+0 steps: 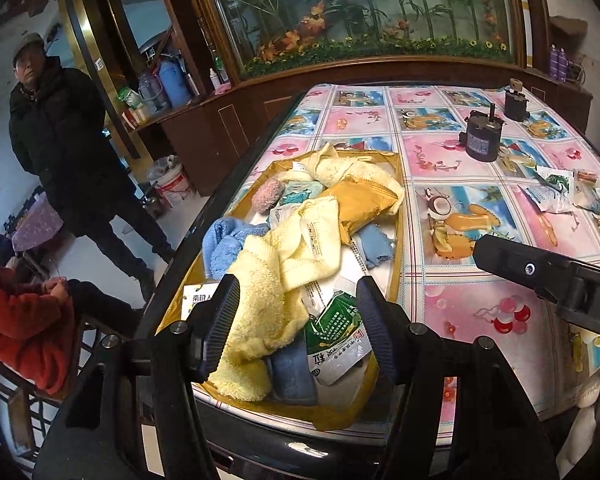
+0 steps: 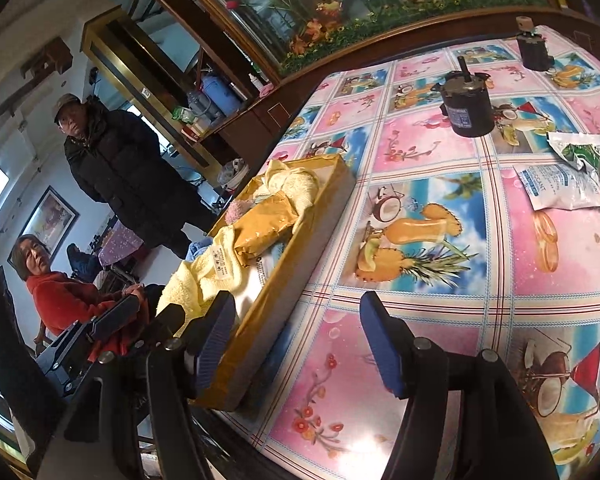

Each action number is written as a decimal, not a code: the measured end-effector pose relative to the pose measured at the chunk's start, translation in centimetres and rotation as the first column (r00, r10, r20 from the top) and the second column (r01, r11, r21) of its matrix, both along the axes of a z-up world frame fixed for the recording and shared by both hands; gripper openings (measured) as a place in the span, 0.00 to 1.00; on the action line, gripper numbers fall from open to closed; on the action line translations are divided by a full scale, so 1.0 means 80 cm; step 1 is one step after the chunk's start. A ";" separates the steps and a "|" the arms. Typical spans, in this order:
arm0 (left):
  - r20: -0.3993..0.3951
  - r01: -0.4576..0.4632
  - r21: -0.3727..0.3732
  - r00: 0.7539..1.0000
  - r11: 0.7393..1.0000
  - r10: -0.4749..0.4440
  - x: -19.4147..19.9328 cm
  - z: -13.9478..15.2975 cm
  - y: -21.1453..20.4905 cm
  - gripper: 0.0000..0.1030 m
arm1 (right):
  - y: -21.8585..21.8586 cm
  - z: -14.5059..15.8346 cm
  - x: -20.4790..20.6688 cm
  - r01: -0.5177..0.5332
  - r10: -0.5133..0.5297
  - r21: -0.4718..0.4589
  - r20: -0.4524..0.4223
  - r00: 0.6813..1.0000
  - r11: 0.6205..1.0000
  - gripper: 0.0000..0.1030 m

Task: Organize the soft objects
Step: 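Move both tools back toward the remaining packets on the table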

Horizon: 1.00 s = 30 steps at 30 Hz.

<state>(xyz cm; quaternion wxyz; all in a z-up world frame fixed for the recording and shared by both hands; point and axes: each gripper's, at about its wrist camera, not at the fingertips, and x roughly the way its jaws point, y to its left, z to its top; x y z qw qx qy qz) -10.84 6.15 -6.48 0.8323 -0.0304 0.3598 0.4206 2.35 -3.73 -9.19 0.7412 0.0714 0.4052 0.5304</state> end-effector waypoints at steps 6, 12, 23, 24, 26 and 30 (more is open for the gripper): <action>-0.026 0.009 -0.004 1.000 1.000 -0.009 0.017 -0.007 0.001 0.60 | -0.009 -0.011 0.019 0.028 -0.028 -0.002 -0.031 0.999 1.000 0.63; -0.018 0.075 -0.065 0.997 0.995 -0.077 0.041 -0.003 -0.001 0.59 | -0.044 -0.004 0.058 0.094 -0.092 0.024 -0.064 0.994 0.995 0.63; 0.132 0.358 -0.381 0.934 0.853 -0.333 0.141 -0.004 -0.029 0.59 | -0.164 0.018 0.189 0.424 -0.424 -0.058 0.015 0.906 0.904 0.63; 0.138 0.374 -0.389 0.927 0.842 -0.348 0.150 -0.005 -0.034 0.59 | -0.166 0.018 0.198 0.429 -0.429 -0.068 0.017 0.903 0.901 0.63; 0.148 0.397 -0.379 0.918 0.836 -0.369 0.160 -0.005 -0.041 0.59 | -0.169 0.016 0.217 0.443 -0.442 -0.088 0.026 0.897 0.892 0.63; 0.157 0.452 -0.377 0.891 0.808 -0.425 0.181 -0.009 -0.050 0.59 | -0.159 0.010 0.264 0.431 -0.427 -0.144 0.058 0.902 0.891 0.63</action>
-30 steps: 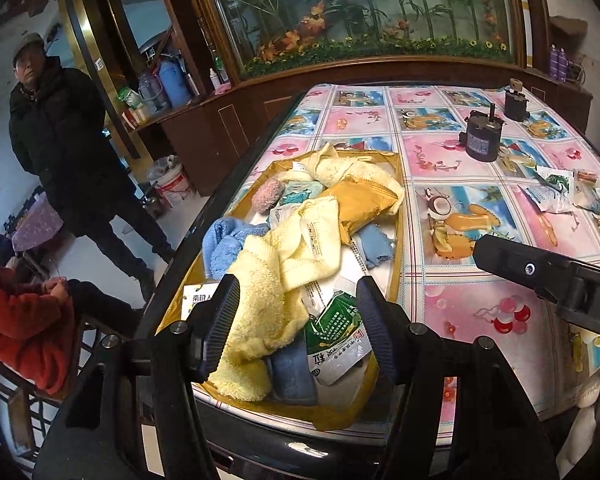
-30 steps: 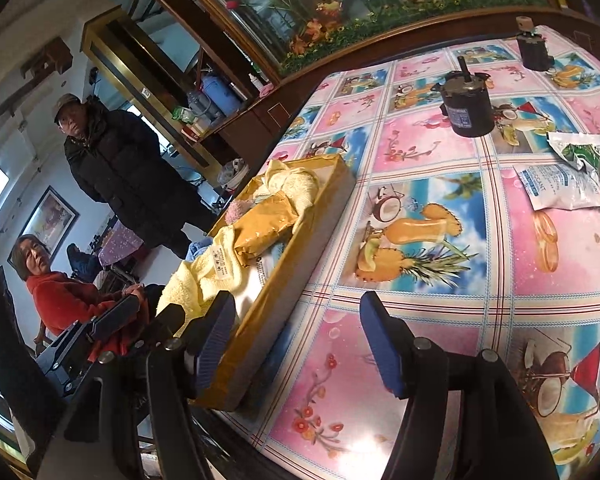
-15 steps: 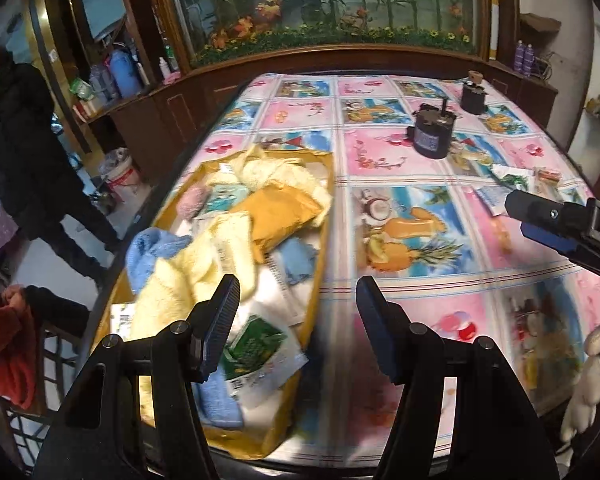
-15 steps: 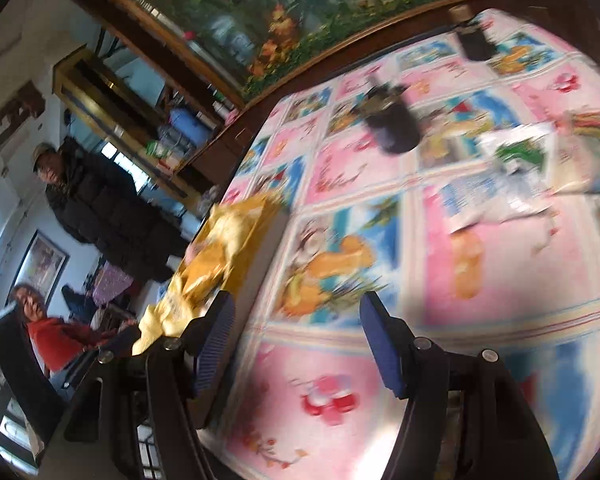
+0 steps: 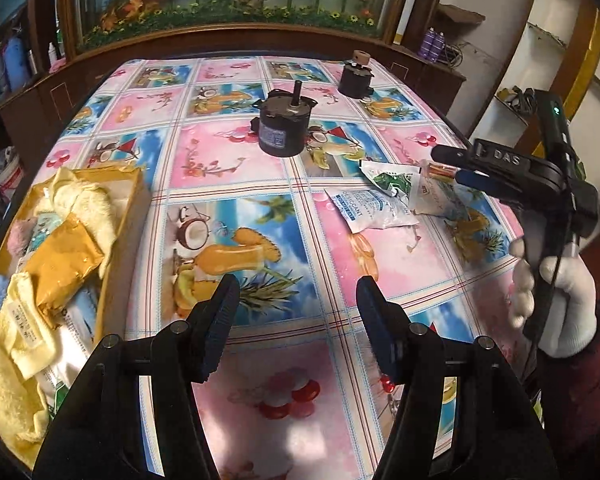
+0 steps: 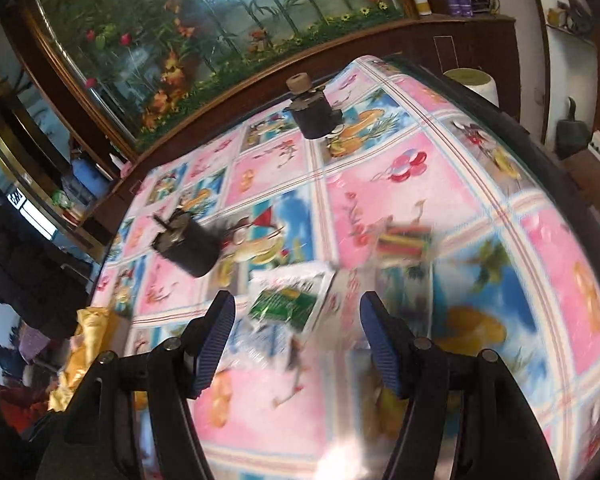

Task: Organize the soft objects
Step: 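Move both tools back toward the remaining packets on the table, then grasp the white desiccant packet with the left tool while the right tool grasps a green packet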

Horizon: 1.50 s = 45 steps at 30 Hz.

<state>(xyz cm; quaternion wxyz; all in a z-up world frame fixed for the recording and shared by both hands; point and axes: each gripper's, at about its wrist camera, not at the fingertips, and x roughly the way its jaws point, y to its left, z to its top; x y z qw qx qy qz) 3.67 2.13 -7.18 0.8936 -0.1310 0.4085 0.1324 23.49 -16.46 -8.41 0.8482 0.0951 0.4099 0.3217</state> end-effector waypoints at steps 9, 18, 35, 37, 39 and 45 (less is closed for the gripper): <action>-0.003 0.019 -0.029 1.000 0.999 -0.020 0.006 -0.008 0.006 0.59 | 0.069 -0.022 0.032 -0.266 0.259 -0.047 -0.122 0.958 0.963 0.65; -0.003 0.095 -0.012 0.996 0.995 -0.095 0.016 -0.010 0.001 0.59 | 0.108 -0.007 -0.012 -0.383 0.379 -0.202 -0.057 0.924 0.902 0.65; 0.003 0.214 0.067 0.977 0.975 -0.214 0.066 -0.013 -0.012 0.59 | 0.179 -0.023 -0.011 -0.412 0.415 -0.309 -0.060 0.908 0.857 0.41; 0.002 0.256 0.079 0.966 0.963 -0.257 0.082 -0.017 -0.016 0.59 | 0.169 -0.022 -0.008 -0.401 0.402 -0.292 -0.061 0.914 0.868 0.41; -0.012 0.298 0.098 0.954 0.949 -0.298 0.098 -0.023 -0.019 0.59 | 0.158 -0.024 0.000 -0.429 0.414 -0.216 -0.111 0.903 0.877 0.44; -0.094 0.422 0.187 0.907 0.887 -0.411 0.146 -0.049 -0.029 0.59 | 0.137 -0.025 0.013 -0.367 0.350 -0.250 -0.110 0.930 0.896 0.43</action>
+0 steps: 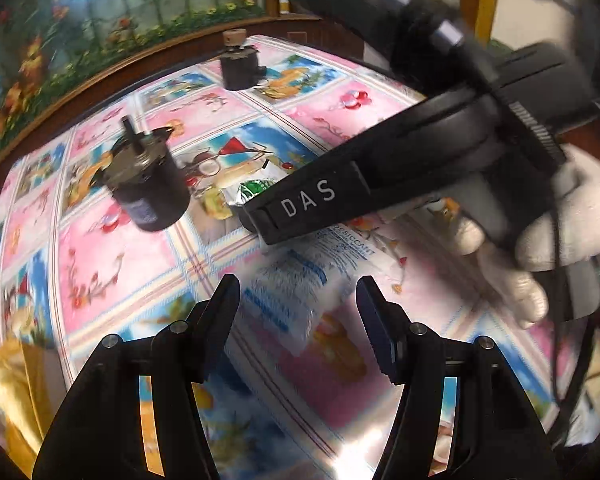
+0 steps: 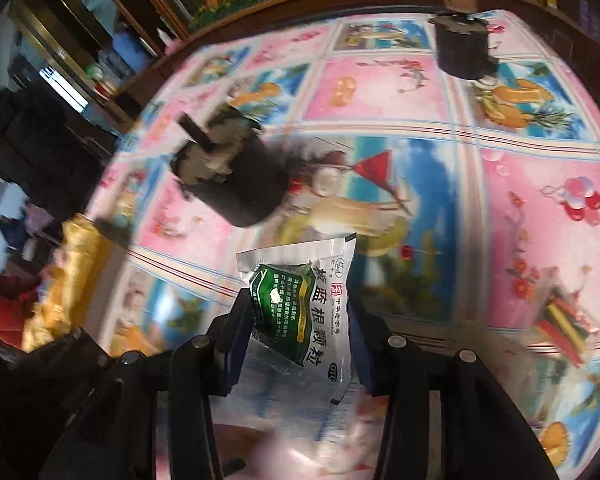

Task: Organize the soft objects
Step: 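Grasp the white desiccant packet with the left tool while the right tool grasps a green packet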

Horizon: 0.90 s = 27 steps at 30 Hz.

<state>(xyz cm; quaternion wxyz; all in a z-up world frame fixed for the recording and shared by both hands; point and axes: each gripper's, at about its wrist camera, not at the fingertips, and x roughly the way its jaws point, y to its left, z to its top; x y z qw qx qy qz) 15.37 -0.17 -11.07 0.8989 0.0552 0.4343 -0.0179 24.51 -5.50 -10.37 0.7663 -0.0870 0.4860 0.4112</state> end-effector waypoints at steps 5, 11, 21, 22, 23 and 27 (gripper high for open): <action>-0.034 0.078 0.055 0.996 0.995 -0.077 0.030 -0.014 -0.016 0.61 | -0.012 0.001 0.011 0.038 -0.038 -0.017 0.002 0.999 0.999 0.42; -0.057 0.079 0.014 0.995 0.997 -0.078 0.036 -0.025 -0.014 0.66 | -0.030 0.000 0.018 0.055 -0.055 -0.007 -0.006 0.998 0.998 0.42; -0.049 -0.021 -0.068 0.999 0.997 0.018 0.023 -0.015 0.001 0.26 | -0.039 0.004 0.007 0.082 -0.081 0.043 -0.005 0.997 0.996 0.40; -0.045 -0.030 -0.079 0.999 0.996 0.027 0.020 -0.014 0.002 0.25 | -0.042 0.007 0.005 0.083 -0.082 0.053 -0.007 0.997 0.995 0.40; -0.041 -0.038 -0.092 0.999 0.995 0.034 0.014 -0.013 0.004 0.25 | -0.044 0.010 0.002 0.083 -0.083 0.064 -0.007 0.997 0.994 0.40; -0.015 -0.055 -0.160 0.998 0.985 0.054 -0.009 -0.001 0.003 0.23 | -0.055 0.019 -0.011 0.083 -0.083 0.094 -0.004 0.997 0.992 0.40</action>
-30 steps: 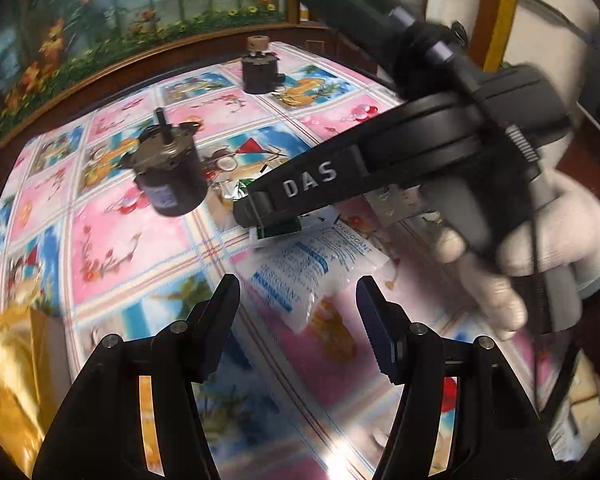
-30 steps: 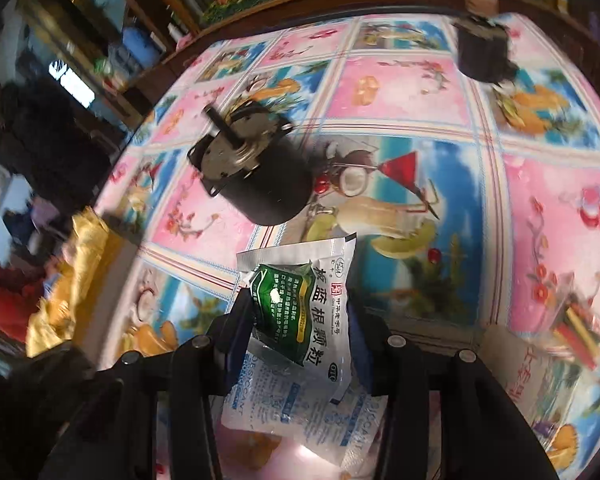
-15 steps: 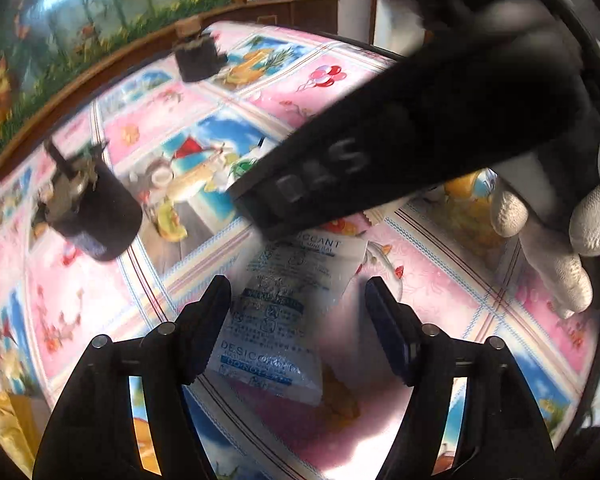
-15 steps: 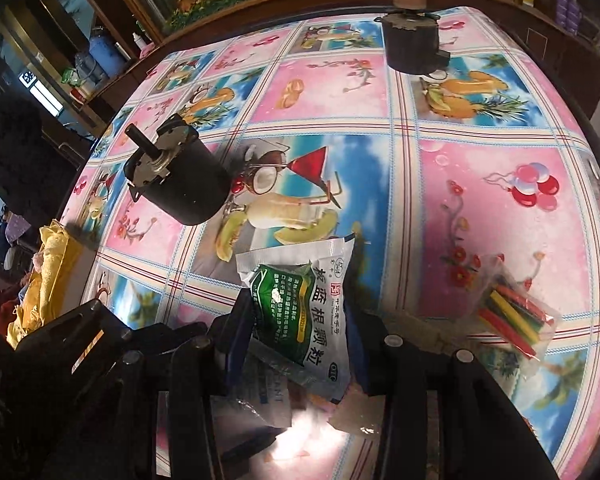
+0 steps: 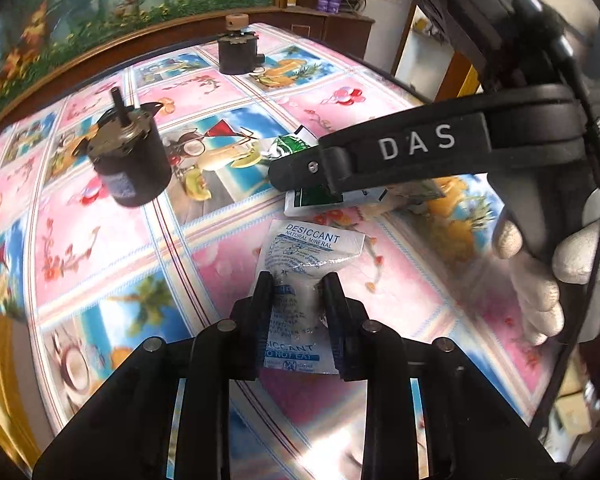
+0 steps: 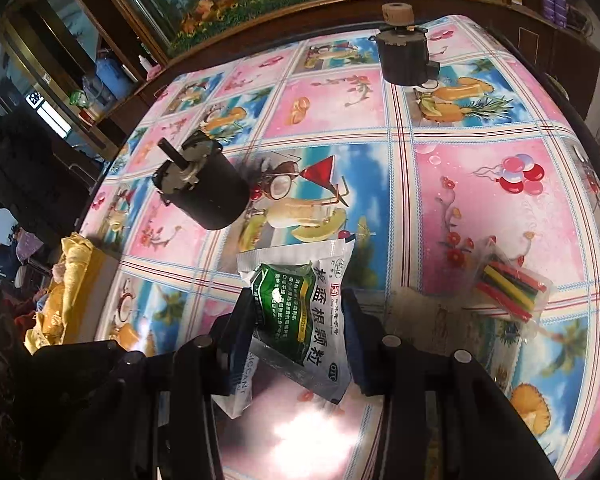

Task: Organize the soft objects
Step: 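Grasp the white desiccant packet with the left tool while the right tool grasps a green packet, then carry the desiccant and green packets over the box and open both tools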

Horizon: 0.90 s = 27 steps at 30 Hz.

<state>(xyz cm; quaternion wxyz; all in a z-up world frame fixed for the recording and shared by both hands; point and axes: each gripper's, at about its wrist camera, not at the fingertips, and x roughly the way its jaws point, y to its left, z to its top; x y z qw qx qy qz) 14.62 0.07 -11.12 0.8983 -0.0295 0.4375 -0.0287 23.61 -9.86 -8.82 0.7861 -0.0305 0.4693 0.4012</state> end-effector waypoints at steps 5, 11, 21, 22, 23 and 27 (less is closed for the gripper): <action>0.049 -0.015 -0.035 0.999 0.999 0.017 -0.039 0.019 -0.007 0.23 | -0.009 0.012 -0.024 -0.010 0.010 0.032 0.008 1.000 0.999 0.40; 0.116 -0.038 -0.098 0.992 0.994 0.050 -0.093 0.050 -0.001 0.23 | -0.011 0.027 -0.056 -0.033 0.032 0.052 0.018 0.999 0.998 0.40; 0.223 -0.157 -0.177 0.955 0.971 0.195 -0.188 0.093 0.049 0.23 | 0.020 0.058 -0.128 -0.130 0.125 0.082 0.064 0.990 0.988 0.40; 0.228 -0.177 -0.184 0.949 0.967 0.217 -0.199 0.096 0.060 0.23 | 0.027 0.061 -0.137 -0.145 0.139 0.084 0.070 0.988 0.986 0.40; 0.234 -0.197 -0.188 0.942 0.962 0.239 -0.209 0.100 0.070 0.23 | 0.034 0.064 -0.145 -0.161 0.155 0.086 0.075 0.985 0.983 0.40; 0.251 -0.280 -0.191 0.913 0.941 0.322 -0.239 0.112 0.114 0.23 | 0.071 0.075 -0.181 -0.234 0.226 0.086 0.097 0.969 0.968 0.40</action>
